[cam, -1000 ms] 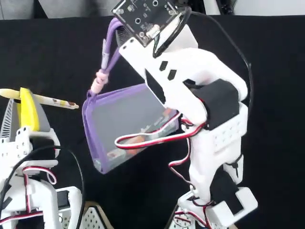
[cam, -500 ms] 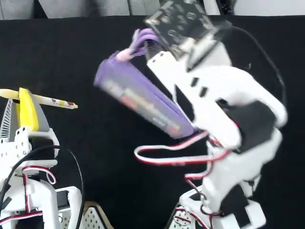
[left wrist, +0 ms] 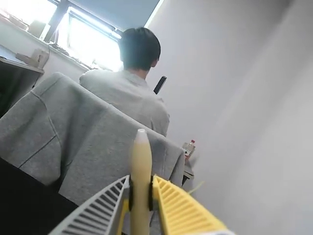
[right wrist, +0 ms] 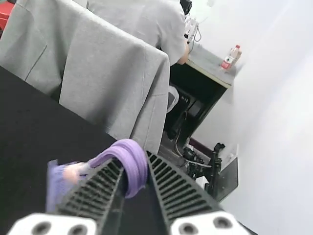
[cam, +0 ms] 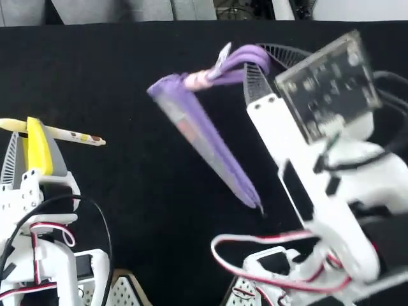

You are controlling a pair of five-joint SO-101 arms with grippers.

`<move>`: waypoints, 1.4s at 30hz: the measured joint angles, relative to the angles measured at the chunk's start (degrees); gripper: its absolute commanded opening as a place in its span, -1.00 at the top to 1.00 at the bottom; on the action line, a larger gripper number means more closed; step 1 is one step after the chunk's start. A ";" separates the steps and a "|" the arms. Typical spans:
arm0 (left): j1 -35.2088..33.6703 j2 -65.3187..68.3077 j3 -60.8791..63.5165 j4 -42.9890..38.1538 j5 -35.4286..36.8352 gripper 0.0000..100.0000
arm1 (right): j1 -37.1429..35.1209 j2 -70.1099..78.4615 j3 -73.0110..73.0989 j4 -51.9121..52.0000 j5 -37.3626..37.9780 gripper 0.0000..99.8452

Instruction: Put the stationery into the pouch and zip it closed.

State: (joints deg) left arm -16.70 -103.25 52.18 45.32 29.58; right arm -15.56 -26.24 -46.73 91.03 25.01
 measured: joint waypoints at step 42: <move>8.88 0.00 0.18 0.00 4.40 0.94 | 10.99 -10.37 13.01 -6.86 -5.19 0.98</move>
State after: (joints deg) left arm -7.82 -103.25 52.35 45.32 33.98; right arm -4.57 -36.62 -33.71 84.18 19.82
